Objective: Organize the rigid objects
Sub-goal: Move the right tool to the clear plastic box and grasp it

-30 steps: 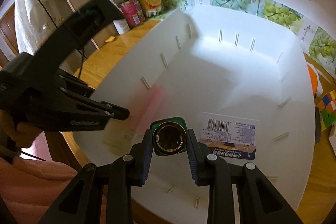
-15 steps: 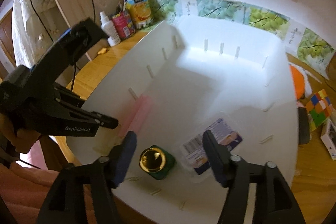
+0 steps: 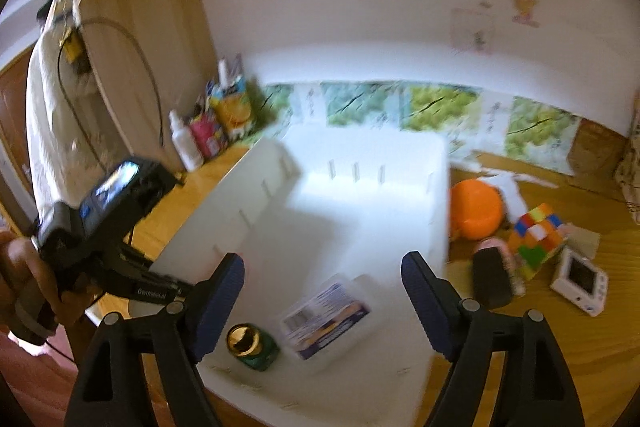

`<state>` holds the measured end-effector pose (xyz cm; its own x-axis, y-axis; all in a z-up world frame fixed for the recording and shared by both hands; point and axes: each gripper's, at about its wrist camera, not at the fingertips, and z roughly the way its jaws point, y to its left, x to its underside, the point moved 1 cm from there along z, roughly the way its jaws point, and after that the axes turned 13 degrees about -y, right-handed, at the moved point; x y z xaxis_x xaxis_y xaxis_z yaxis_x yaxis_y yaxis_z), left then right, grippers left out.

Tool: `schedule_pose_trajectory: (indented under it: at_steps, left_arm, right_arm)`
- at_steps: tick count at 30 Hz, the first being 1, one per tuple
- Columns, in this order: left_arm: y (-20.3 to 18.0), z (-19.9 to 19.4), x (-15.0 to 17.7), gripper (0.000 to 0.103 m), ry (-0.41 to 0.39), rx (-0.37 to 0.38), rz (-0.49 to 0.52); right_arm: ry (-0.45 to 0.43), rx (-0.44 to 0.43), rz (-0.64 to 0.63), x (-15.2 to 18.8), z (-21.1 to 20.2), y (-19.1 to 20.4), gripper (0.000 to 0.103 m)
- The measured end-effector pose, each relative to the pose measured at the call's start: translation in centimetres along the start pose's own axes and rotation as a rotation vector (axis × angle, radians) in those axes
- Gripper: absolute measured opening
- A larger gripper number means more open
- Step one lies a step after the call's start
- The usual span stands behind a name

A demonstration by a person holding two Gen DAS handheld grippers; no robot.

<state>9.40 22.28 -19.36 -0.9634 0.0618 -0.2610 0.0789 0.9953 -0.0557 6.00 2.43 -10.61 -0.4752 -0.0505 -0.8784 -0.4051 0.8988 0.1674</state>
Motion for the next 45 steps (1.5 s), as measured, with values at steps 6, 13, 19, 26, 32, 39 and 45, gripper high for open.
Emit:
schedule_pose_trajectory:
  at_steps: [6,13,19,26,32,39,45]
  left_arm:
    - [-0.7,-0.2,-0.2,0.013,0.008,-0.02,0.003]
    - [-1.5,-0.3,-0.8,0.014,0.018,-0.037,-0.016]
    - [-1.9,-0.1,-0.8,0.014,0.022,-0.064,-0.045]
    - [-1.4,0.2,-0.8,0.013,0.017,-0.107,-0.061]
    - [-2.0,0.5,-0.1,0.014,0.022,-0.155,-0.075]
    - [-2.7,1.0,0.1,0.014,0.018,-0.189,-0.106]
    - [-2.7,1.1,0.3,0.016,0.01,-0.216,-0.13]
  right_arm:
    - [-0.018,0.053,0.049,-1.1,-1.8,-4.3,0.081]
    - [-0.032,0.113,0.006,-1.8,-3.7,-8.3,0.081]
    - [-0.005,0.132,-0.049,-2.2,-4.3,-11.4,0.082]
    - [0.049,0.08,-0.113,-2.5,-3.7,-14.4,0.082]
    - [0.079,0.001,-0.184,-2.1,-2.7,-15.7,0.081]
    - [0.128,-0.138,-0.25,-1.0,-0.9,-16.1,0.082]
    - [0.16,-0.257,-0.346,0.8,0.6,-15.5,0.082]
